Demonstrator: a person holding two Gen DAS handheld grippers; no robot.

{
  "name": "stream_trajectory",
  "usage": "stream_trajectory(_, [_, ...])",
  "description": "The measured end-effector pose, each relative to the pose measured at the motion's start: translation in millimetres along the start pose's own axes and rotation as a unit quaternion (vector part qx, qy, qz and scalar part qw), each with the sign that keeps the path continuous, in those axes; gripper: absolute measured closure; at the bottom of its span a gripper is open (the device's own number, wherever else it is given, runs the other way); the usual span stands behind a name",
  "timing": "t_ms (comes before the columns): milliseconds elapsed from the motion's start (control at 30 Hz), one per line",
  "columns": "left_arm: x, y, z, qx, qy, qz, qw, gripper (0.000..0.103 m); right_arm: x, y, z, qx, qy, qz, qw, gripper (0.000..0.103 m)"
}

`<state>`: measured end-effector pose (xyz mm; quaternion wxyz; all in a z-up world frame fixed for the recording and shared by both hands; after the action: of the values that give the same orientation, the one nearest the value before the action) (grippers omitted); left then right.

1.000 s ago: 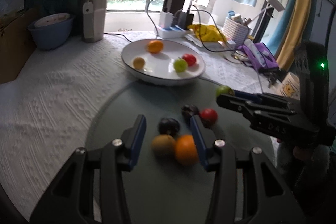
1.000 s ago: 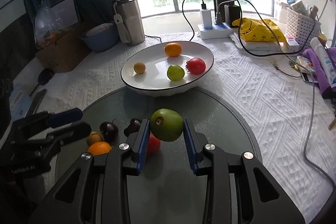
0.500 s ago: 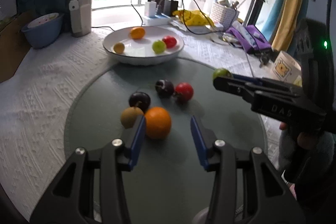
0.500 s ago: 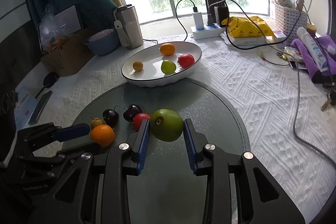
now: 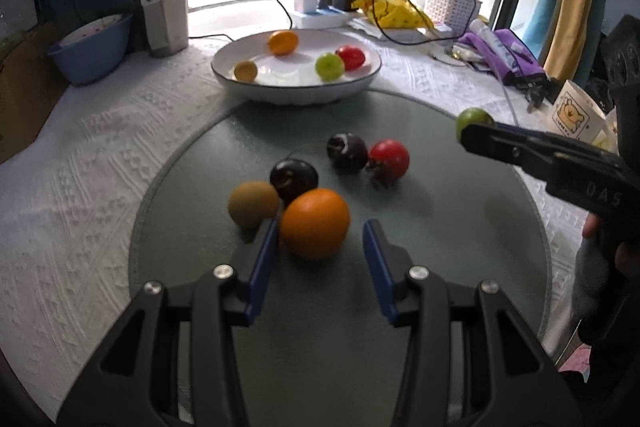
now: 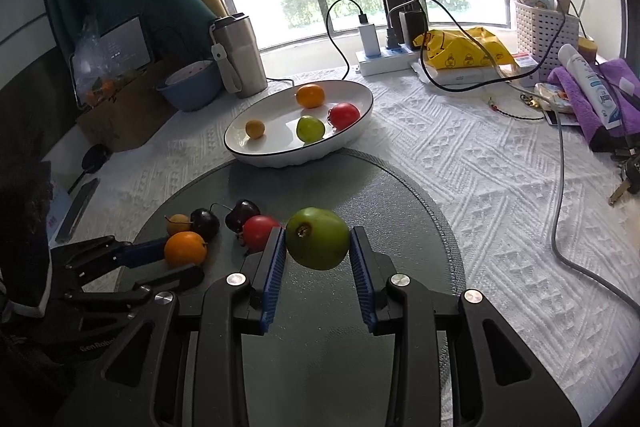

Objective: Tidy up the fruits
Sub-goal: 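Grasp a large green fruit with the right tool while the left tool grasps an orange, then carry the orange with the left tool while the right tool carries the green fruit to the plate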

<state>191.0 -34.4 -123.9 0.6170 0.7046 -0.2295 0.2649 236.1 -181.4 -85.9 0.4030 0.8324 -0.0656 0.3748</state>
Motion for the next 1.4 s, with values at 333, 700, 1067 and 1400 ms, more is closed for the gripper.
stream_trajectory(333, [4.1, 8.6, 2.6, -0.020, -0.005, 0.016, 0.9997, 0.067, 5.9, -2.5, -0.4, -0.005, 0.004, -0.003, 1.000, 0.068])
stream_trajectory(700, [22.6, 28.7, -7.8, -0.037, 0.007, 0.045, 0.9983, 0.067, 25.0, -4.3, -9.2, -0.005, 0.018, 0.000, 1.000, 0.068])
stream_trajectory(1067, [52.7, 25.9, -25.0, -0.034, 0.019, 0.063, 0.9972, 0.067, 44.4, -7.8, -9.8, -0.008, 0.026, 0.002, 1.000, 0.068])
stream_trajectory(1400, [81.4, 11.5, -32.1, -0.035, 0.018, 0.074, 0.9965, 0.067, 68.1, -22.5, -4.0, -0.008, 0.031, 0.000, 1.000, 0.068])
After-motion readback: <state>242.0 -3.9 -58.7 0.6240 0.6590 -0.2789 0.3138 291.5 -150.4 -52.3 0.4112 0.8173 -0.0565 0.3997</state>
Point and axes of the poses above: each gripper's, at about its wrist camera, not at the fingertips, and y roughly against the way its jaws point, z to its right, x to its top, the point moved 4 cm from there along -y, roughly the way its jaws point, and after that the axes turned 14 degrees about x, right-handed, at the moved point
